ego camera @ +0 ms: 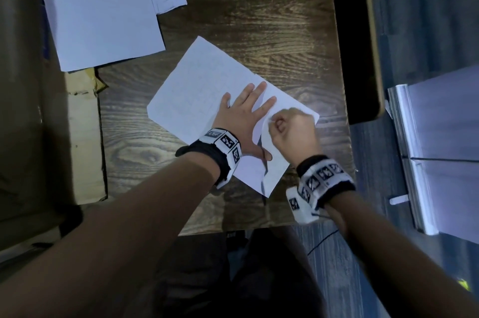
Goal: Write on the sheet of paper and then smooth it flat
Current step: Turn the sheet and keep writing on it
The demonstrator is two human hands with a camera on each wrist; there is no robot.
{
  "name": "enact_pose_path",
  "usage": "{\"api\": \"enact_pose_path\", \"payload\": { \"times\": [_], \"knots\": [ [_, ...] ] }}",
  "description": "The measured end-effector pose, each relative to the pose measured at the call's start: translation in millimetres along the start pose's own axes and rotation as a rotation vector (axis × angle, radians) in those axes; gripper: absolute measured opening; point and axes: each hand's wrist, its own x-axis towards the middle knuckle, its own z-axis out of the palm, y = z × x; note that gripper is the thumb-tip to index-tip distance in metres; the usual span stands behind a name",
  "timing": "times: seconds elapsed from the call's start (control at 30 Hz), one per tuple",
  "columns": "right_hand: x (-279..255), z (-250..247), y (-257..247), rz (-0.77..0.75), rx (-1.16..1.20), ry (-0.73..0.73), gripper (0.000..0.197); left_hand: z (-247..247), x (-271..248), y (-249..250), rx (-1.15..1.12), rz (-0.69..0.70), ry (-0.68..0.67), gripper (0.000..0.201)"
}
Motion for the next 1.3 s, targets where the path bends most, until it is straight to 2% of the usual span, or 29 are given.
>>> {"api": "enact_pose_path", "payload": {
  "times": [0.07, 0.13, 0.23, 0.3, 0.37, 0.43, 0.47, 0.53, 0.6, 0.7, 0.77, 0.83, 0.9, 0.93, 1.0, 1.07, 1.2, 1.23, 1.3],
  "knots": [
    [-34.6, 0.5, -7.5, -0.051, 0.014, -0.081, 0.010, -2.0, 1.1, 2.1, 0.016, -0.016, -0.002, 0.130],
    [-26.7, -7.9, -5.3, -0.047, 0.008, -0.117, 0.011, -4.0, 1.0, 1.9, 0.011, -0.010, -0.010, 0.131],
    [15.7, -11.9, 5.8, 0.056, 0.041, 0.050, 0.013, -4.4, -0.3, 0.4, -0.002, -0.002, -0.025, 0.134],
    [3.8, -6.6, 8.4, 0.030, 0.032, 0.090, 0.012, -3.9, -0.8, 2.2, -0.009, -0.010, -0.034, 0.134],
    [-32.4, -5.3, 2.9, -0.071, 0.005, 0.007, 0.007, -3.6, -0.3, 4.0, -0.012, -0.016, -0.029, 0.135],
    [-41.0, -13.8, 8.3, -0.116, 0.006, -0.085, 0.004, -5.4, 0.4, 3.7, -0.020, -0.013, -0.025, 0.134],
    [-29.0, -17.1, 14.7, -0.085, -0.009, -0.072, 0.005, -4.7, 0.6, 4.1, -0.017, -0.011, -0.033, 0.133],
    [2.1, -22.1, 26.3, 0.003, 0.013, 0.062, 0.008, -6.6, 1.3, 3.4, -0.009, -0.008, -0.050, 0.130],
    [1.0, -20.8, 30.8, 0.000, 0.034, 0.103, 0.008, -6.3, 1.1, 4.7, 0.003, 0.003, -0.062, 0.125],
    [-47.1, -15.5, 15.9, -0.130, -0.002, -0.055, 0.005, -6.8, 0.3, 4.6, -0.007, 0.016, -0.060, 0.121],
    [-42.1, -23.4, 16.5, -0.122, -0.016, -0.129, 0.006, -7.8, 0.7, 3.3, -0.008, 0.020, -0.059, 0.121],
    [-7.8, -25.8, 27.3, -0.030, -0.022, 0.000, 0.010, -8.4, 0.5, 2.7, -0.003, 0.019, -0.065, 0.120],
    [1.8, -25.9, 33.3, 0.008, -0.021, 0.081, 0.011, -7.8, -0.3, 3.7, 0.001, 0.014, -0.073, 0.121],
    [-7.4, -22.4, 30.8, -0.003, -0.028, 0.067, 0.011, -7.2, -0.5, 4.4, 0.008, 0.013, -0.074, 0.121],
    [-40.5, -16.0, 17.1, -0.087, -0.026, -0.053, 0.010, -7.9, -0.3, 4.9, 0.019, 0.011, -0.066, 0.121],
    [-45.3, -20.8, 16.9, -0.113, -0.046, -0.145, 0.011, -9.6, 0.0, 5.0, 0.013, 0.009, -0.066, 0.121],
    [3.3, -32.4, 34.1, 0.009, -0.041, 0.034, 0.012, -10.4, 0.3, 7.7, 0.025, 0.002, -0.081, 0.122],
    [-2.0, -31.5, 31.7, -0.017, -0.041, 0.013, 0.011, -9.7, 0.4, 8.2, 0.033, -0.001, -0.082, 0.122],
    [-29.1, -27.3, 15.9, -0.130, -0.066, -0.133, 0.012, -9.3, 0.4, 9.2, 0.035, -0.005, -0.077, 0.123]
  ]
}}
